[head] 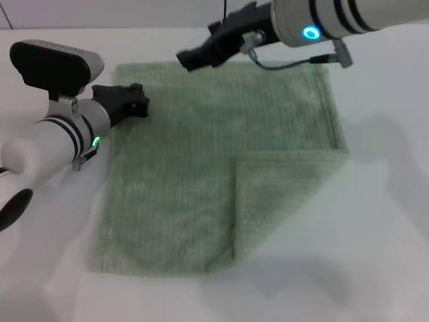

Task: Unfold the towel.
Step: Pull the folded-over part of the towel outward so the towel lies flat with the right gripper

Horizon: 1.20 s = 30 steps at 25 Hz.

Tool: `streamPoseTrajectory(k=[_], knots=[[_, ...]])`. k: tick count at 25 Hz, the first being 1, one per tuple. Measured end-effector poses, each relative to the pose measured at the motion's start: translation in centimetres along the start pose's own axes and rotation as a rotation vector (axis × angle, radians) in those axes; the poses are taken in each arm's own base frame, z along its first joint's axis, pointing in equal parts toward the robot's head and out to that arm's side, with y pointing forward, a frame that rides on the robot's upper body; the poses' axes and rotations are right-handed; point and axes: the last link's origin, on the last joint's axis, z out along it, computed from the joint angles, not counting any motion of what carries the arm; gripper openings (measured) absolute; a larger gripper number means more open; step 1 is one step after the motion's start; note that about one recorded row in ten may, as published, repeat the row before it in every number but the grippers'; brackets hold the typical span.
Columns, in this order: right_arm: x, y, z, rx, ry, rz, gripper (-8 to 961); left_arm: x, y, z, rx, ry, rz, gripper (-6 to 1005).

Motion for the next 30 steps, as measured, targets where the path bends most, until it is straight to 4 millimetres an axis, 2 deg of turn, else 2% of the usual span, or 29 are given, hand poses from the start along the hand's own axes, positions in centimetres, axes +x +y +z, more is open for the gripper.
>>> streamPoseTrajectory(k=[5,10,20,30], knots=[[0.9,0.1,-0.2,-0.042,0.092,-0.011,753,-0.1,-0.1,0.0,0.002,-0.003,0.000,30],[3.0,0.0,0.9,-0.091,0.228,-0.026,754,-0.2,-0.1,-0.1,0.002,-0.003,-0.001,32],[5.3,-0.6,2.6,-0.116,0.324,-0.038,754,-0.1,0.0,-0.1,0.000,-0.001,-0.003,35],[6.7,-0.5,3.5,-0.142,0.399,-0.048,754,-0.1,0.0,-0.1,0.000,-0.001,-0.003,39]])
